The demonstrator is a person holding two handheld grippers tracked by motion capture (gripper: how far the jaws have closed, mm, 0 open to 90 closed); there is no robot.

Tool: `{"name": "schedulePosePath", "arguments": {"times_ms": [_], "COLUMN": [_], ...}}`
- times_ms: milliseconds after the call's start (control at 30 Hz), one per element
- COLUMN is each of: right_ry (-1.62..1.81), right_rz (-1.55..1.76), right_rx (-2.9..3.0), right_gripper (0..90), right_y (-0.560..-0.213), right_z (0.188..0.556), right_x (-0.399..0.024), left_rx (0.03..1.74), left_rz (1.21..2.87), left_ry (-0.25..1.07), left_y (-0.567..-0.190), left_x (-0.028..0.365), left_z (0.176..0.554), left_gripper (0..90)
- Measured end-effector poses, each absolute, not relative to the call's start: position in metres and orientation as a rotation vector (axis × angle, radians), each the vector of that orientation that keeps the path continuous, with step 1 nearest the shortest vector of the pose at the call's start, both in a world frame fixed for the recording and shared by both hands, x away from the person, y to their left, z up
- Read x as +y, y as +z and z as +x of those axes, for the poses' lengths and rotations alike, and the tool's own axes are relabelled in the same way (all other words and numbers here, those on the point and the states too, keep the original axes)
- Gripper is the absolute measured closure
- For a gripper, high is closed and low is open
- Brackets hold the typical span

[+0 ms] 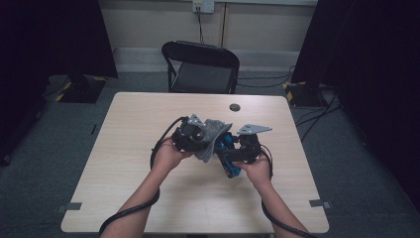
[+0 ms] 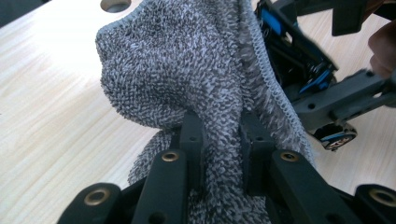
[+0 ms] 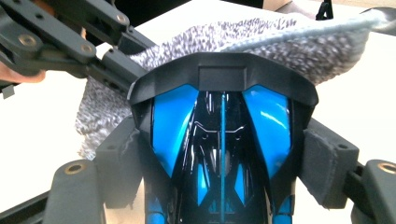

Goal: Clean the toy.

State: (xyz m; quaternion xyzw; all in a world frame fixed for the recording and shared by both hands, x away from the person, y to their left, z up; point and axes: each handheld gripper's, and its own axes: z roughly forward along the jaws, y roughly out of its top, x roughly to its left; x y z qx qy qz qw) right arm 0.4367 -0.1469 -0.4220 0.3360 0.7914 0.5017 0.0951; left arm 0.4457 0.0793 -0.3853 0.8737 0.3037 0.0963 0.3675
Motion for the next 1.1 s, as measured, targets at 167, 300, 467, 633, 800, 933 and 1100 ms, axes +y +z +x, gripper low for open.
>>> {"name": "schedulePosePath", "arguments": {"times_ms": [167,300,467,633,800,933,1100], "right_ry": [1.490,1.486,1.485,1.484,1.477,1.462,1.463], "right_rz": [1.002,1.006,1.008,1.008,1.006,0.998,1.006], "right_rx": [2.341,2.339,2.335,2.332,2.336,2.331,2.336], "right_gripper": [25.5,25.5,25.5,25.5,25.5,25.5,25.5], "right_y": [-0.422,-0.422,-0.422,-0.422,-0.423,-0.423,-0.424], "right_z": [0.437,0.437,0.438,0.438,0.438,0.438,0.438], "right_x": [-0.148,-0.148,-0.148,-0.149,-0.147,-0.146,-0.145], "left_rx": [0.786,0.786,0.781,0.780,0.779,0.780,0.778], "left_rz": [2.234,2.234,2.240,2.238,2.240,2.240,2.242], "left_ry": [0.223,0.208,0.196,0.184,0.172,0.166,0.155], "left_y": [-0.391,-0.394,-0.398,-0.400,-0.402,-0.404,-0.407], "left_x": [0.078,0.076,0.074,0.072,0.072,0.072,0.073], "left_z": [0.445,0.443,0.441,0.439,0.437,0.435,0.434], "left_gripper": [75.0,75.0,75.0,75.0,75.0,75.0,75.0]}}
